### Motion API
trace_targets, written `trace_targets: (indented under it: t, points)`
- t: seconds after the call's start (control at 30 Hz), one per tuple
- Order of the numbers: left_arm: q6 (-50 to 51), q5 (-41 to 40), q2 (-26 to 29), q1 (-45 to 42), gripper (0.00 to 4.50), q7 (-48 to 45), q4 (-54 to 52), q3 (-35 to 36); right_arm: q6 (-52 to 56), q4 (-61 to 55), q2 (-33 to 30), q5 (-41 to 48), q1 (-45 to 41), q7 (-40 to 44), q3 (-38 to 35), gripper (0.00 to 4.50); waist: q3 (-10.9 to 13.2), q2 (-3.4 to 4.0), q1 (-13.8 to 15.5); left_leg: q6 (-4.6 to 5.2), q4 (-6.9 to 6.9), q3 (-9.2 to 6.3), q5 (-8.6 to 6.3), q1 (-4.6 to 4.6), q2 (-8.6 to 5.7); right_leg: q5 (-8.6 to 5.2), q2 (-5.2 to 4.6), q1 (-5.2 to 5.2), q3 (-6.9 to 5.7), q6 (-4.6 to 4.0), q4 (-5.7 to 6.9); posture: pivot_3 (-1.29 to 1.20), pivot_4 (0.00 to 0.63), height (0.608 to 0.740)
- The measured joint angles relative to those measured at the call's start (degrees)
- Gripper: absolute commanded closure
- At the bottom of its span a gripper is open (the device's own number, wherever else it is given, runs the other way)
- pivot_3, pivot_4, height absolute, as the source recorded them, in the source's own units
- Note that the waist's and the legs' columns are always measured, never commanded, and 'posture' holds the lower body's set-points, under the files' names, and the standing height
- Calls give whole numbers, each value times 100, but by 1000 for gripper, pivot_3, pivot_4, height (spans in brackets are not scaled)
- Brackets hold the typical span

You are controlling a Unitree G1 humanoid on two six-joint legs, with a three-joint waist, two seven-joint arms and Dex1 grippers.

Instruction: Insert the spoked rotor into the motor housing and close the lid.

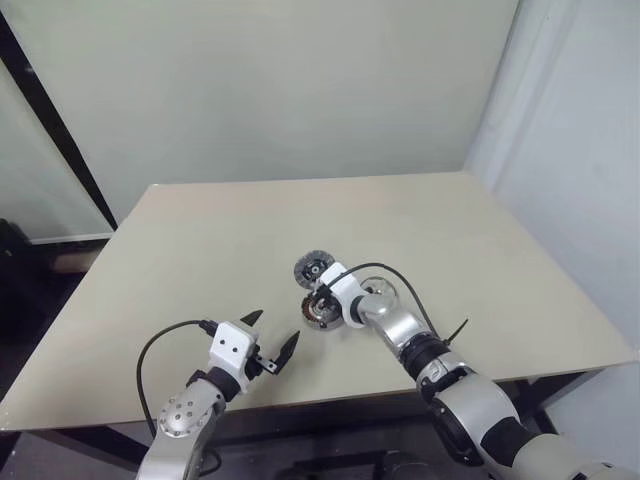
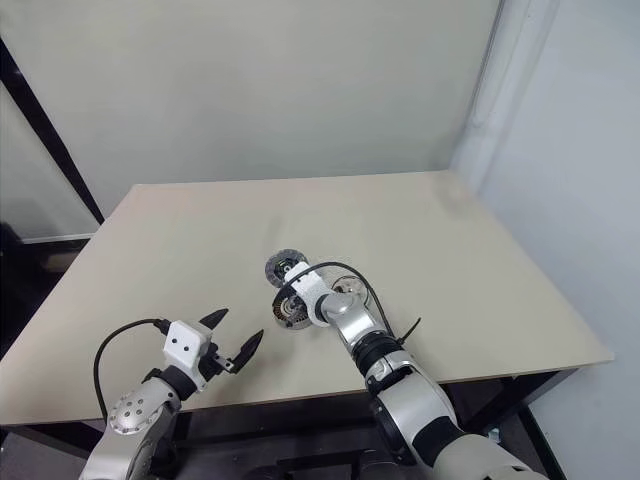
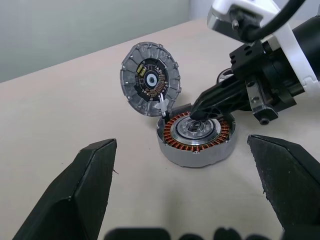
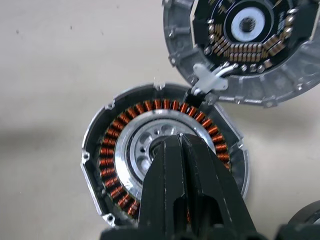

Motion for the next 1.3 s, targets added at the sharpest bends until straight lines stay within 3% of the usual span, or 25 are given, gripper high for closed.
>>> trace_targets:
  t: [0.43,1.3]
  points:
    - [7,0,2,-18,0,-42,0,-2,4,-5,-103,-43,-17,-178,-125,4414,0,0,0,0,0,0,0,0,-1,0,0,0,0,0,0,0,0,740]
    - [56,-16,125,-106,0,-77,0,110,481,-179,-163,-184,-48,237,172,4414,-1,-1,-9,0,0,0,0,3,2,0,4,1,0,0,1,0,0,740]
